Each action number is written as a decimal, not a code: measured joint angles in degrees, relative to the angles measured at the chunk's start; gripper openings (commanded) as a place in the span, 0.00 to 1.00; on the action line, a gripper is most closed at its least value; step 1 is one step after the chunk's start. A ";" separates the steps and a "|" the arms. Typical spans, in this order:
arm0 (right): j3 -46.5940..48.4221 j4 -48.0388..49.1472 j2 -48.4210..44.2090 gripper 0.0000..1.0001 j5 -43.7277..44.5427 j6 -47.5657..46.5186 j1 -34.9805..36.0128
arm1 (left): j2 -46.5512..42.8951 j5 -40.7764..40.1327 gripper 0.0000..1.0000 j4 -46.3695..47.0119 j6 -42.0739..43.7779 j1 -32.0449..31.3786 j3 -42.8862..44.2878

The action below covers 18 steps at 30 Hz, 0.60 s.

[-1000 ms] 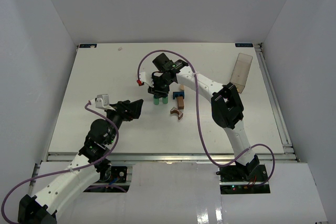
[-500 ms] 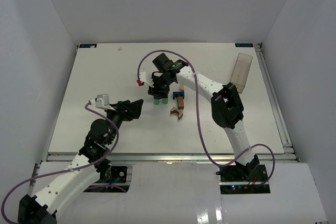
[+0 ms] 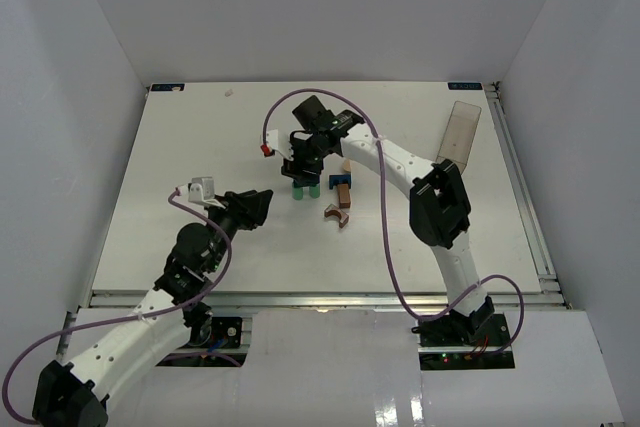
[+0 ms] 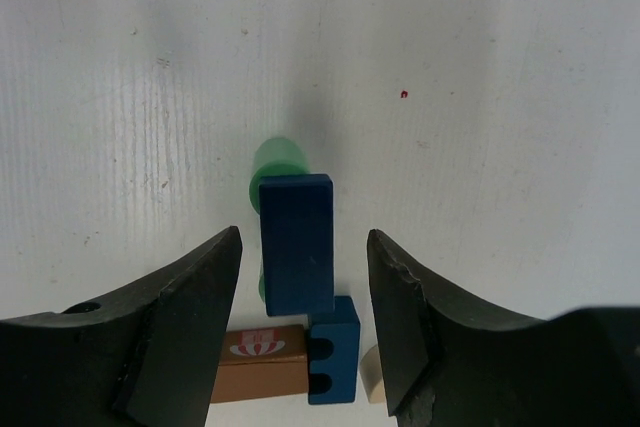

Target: Build the wood block tower

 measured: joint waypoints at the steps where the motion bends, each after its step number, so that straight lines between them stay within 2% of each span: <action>1: -0.25 0.31 -0.98 0.60 0.02 0.60 -0.03 | 1.02 0.52 0.16 0.45 0.42 0.00 0.01; 2: -0.85 0.90 -2.41 0.59 0.07 1.42 -0.06 | 2.29 1.13 0.00 0.74 0.79 0.00 0.05; 6: -6.64 4.34 -11.68 0.55 0.91 6.28 -0.17 | 10.61 2.77 0.00 -0.08 1.24 0.00 2.83; 8: -12.10 9.16 -17.58 0.54 2.22 10.55 -0.20 | 14.06 2.52 0.00 -1.37 0.93 0.02 4.42; 13: -32.21 22.32 -33.49 0.50 12.57 28.90 -0.18 | 24.34 2.56 0.00 -5.66 -1.05 1.36 12.72; 18: -43.05 29.72 -38.13 0.48 21.44 44.87 -0.47 | 34.09 2.48 0.00 -8.77 -1.62 2.07 21.83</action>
